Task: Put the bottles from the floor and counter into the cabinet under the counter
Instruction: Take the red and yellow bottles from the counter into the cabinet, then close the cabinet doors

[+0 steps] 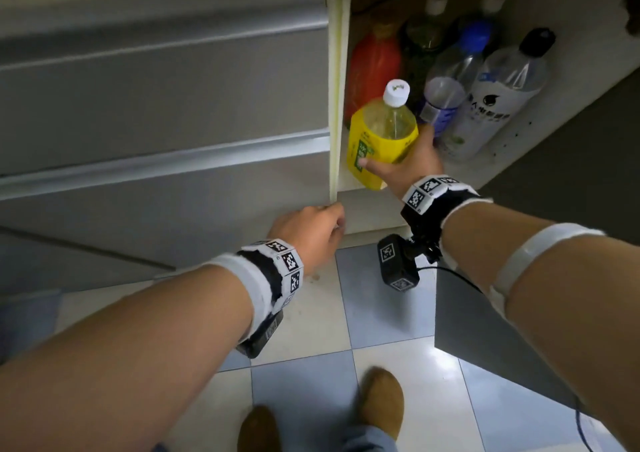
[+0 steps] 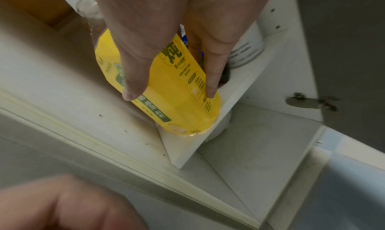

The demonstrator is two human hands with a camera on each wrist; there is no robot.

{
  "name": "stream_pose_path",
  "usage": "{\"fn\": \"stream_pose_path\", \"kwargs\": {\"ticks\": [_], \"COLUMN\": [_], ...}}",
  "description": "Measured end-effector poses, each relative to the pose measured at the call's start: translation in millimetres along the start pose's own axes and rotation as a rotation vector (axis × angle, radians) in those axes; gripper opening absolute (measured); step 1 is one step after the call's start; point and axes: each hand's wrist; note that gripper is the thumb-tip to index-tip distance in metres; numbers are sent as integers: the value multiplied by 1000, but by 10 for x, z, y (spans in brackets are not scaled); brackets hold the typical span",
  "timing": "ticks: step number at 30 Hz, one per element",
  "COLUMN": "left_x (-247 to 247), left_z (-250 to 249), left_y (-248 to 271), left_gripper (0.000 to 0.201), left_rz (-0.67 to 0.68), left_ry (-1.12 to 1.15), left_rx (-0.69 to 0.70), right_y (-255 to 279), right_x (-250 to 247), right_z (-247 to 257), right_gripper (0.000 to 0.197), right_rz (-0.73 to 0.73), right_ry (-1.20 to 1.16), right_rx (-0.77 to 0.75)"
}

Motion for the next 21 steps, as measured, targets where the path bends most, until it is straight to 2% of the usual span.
{"fn": "stream_pose_path", "kwargs": {"ticks": [5,8,11,13,15,18,21], "left_x": [121,138,105,30,-102,-415,-866], "left_z": [135,131,111,65,-7,-203,-481], "left_y": [-41,-48,-14,62,196,499,870], "left_gripper": [13,13,14,14,15,16,16], "left_rz": [-41,-43,-47,-36,-21,17,48], "left_ry": [37,32,15,13,21,17,3], "left_rx": [7,18,36,36,30,33,48], "right_y": [-149,-185,-121,58,355,842,1323], "right_x": [223,220,152,69,-52,-316,-818], "right_z": [57,116,201,235,316,505,886], "right_gripper": [104,101,104,92,71,47,32], "right_rz": [-44,-4,61,85,85,157,248], "right_ry": [9,46,128,130,142,275,495], "right_rx": [11,12,108,180,206,171,77]}}
Point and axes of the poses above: each hand's wrist, its own y-axis away from the middle knuckle, its own x-axis out of the palm, z = x × y, and after that the axes turned 5 degrees about -y, right-handed
